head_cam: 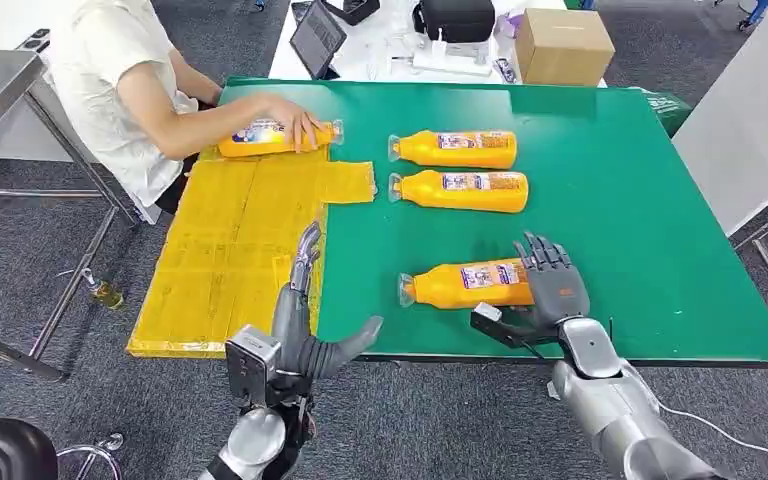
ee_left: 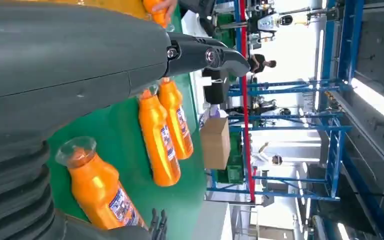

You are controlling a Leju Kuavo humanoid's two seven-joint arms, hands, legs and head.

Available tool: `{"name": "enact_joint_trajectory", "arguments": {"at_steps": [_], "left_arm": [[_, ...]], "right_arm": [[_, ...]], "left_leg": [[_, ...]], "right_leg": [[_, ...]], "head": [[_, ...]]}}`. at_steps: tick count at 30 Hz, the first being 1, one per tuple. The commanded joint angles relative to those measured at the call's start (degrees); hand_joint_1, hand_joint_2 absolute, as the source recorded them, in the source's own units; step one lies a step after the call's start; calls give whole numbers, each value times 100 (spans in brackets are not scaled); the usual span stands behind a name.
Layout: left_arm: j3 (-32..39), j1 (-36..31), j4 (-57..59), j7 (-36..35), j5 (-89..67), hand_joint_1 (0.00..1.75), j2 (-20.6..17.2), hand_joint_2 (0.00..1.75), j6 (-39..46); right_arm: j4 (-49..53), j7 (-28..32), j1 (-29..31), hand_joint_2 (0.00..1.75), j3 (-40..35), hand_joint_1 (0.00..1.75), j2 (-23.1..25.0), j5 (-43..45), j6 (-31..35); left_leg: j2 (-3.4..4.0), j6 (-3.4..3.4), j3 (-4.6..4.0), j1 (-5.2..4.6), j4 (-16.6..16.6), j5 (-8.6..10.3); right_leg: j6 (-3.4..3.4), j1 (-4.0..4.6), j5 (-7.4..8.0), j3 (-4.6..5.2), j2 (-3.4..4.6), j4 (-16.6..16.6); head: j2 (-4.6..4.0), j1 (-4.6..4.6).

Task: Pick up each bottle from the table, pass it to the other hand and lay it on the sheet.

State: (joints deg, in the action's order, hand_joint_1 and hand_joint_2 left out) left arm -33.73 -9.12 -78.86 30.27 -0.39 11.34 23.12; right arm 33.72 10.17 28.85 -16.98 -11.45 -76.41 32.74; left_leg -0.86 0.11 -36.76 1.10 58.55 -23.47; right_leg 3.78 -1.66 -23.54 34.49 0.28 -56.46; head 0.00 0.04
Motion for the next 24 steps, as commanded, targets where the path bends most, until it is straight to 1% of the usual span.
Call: {"name": "enact_joint_trajectory", "arguments": {"at_steps": [1, 2, 3, 5, 6, 7, 10, 11, 12, 13, 14, 15, 17, 20, 21, 22, 24], "left_arm": [[-201, -226, 53, -128, -2, 0, -250, 175, -142], [-209, -230, 54, -136, -7, 0, -253, 175, -152], [-233, -229, 49, -174, -23, 0, -265, 175, -189], [-246, -226, 31, -179, -37, 0, -279, 175, -206], [-255, -230, 21, -186, -50, 0, -294, 175, -227], [-252, -234, 18, -188, -56, 0, -297, 175, -236], [-248, -245, 13, -195, -67, 0, -298, 175, -257], [-295, -266, 4, -216, -74, 0, -332, 175, -365], [-297, -266, -2, -220, -62, 0, -340, 175, -422], [-308, -272, -10, -248, -17, 0, -352, 175, -534], [-297, -264, -18, -250, -15, 0, -350, 175, -541], [-300, -264, -25, -252, -16, 0, -355, 175, -561], [-300, -264, -25, -252, -16, 0, -355, 175, -561], [-299, -262, -24, -252, -16, 0, -358, 175, -561], [-298, -262, -23, -251, -18, 0, -358, 175, -568], [-289, -257, -26, -251, -27, 0, -356, 175, -578], [-289, -243, -35, -283, -25, 0, -368, 175, -657]], "right_arm": [[-869, 125, 398, 175, -332, 0, 69, 305, -745], [-879, 129, 399, 175, -313, 0, 76, 364, -836], [-931, 87, 414, 175, -396, 0, 32, 411, -1143], [-957, 131, 408, 175, -363, 0, 3, 531, -1247], [-993, 266, 420, 175, -345, 141, -30, 683, -1472], [-1024, 349, 418, 175, -298, 175, -55, 823, -1607], [-994, 486, 387, 175, -242, 175, -89, 1025, -1740], [-945, 947, 327, 175, 144, 175, -14, 1704, -2233], [-870, 1093, 252, 175, 253, 175, -28, 2011, -2509], [-826, 1116, 233, 175, 162, 175, -96, 2103, -2694], [-800, 1124, 225, 175, 133, 175, -129, 2148, -2710], [-805, 1164, 223, 175, 194, 175, -137, 2291, -2818], [-805, 1164, 223, 175, 194, 175, -137, 2291, -2818], [-801, 1164, 231, 175, 193, 175, -140, 2291, -2821], [-791, 1167, 232, 175, 173, 175, -138, 2332, -2856], [-757, 1147, 223, 175, 70, 175, -178, 2326, -2836], [-648, 1287, 145, 175, 69, 175, -226, 2583, -2942]], "left_leg": [[14, 6, 38, 4, -7, -9], [7, 3, 25, 2, -4, -4], [11, 4, 37, 3, -6, -7], [9, 5, 42, 3, -6, -7], [8, 4, 48, 5, -6, -6], [6, 6, 57, 5, -9, -7], [4, 6, 60, 3, -6, -2], [8, 8, 66, 6, -9, -2], [6, 6, 60, 5, -8, -1], [0, 5, 61, 4, -8, -1], [1, 10, 72, 8, -17, 1], [-4, 5, 66, 6, -7, 0], [-1, 8, 87, 8, -13, -2], [9, 3, 86, 5, -6, -4], [9, 5, 90, 6, -12, -2], [12, 3, 86, 7, -6, -3], [11, 5, 87, 9, -7, -3]], "right_leg": [[-27, 11, -5, -37, 2, 10], [-15, 6, -2, -25, 0, 6], [-21, 8, -4, -36, 1, 8], [-21, 8, -4, -40, 0, 8], [-20, 10, -3, -45, 0, 10], [-25, 11, -4, -55, -3, 14], [-19, 8, -1, -55, -10, 12], [-26, 12, 1, -61, -10, 16], [-20, 10, 1, -56, -8, 14], [-16, 8, -1, -59, -11, 14], [-32, 15, 1, -72, -18, 25], [-14, 9, -2, -63, -14, 14], [-23, 13, -2, -84, -15, 22], [-13, 8, -1, -76, -4, 13], [-21, 12, -1, -82, -11, 18], [-14, 12, 0, -77, -7, 14], [-15, 16, 0, -78, -8, 16]], "head": [[0, 0], [0, 0], [0, 0], [0, 0], [0, 0], [0, 0], [0, 0], [0, 0], [0, 0], [0, 0], [0, 0], [0, 2], [0, 0], [0, 0], [0, 0], [0, 0], [0, 2]]}}
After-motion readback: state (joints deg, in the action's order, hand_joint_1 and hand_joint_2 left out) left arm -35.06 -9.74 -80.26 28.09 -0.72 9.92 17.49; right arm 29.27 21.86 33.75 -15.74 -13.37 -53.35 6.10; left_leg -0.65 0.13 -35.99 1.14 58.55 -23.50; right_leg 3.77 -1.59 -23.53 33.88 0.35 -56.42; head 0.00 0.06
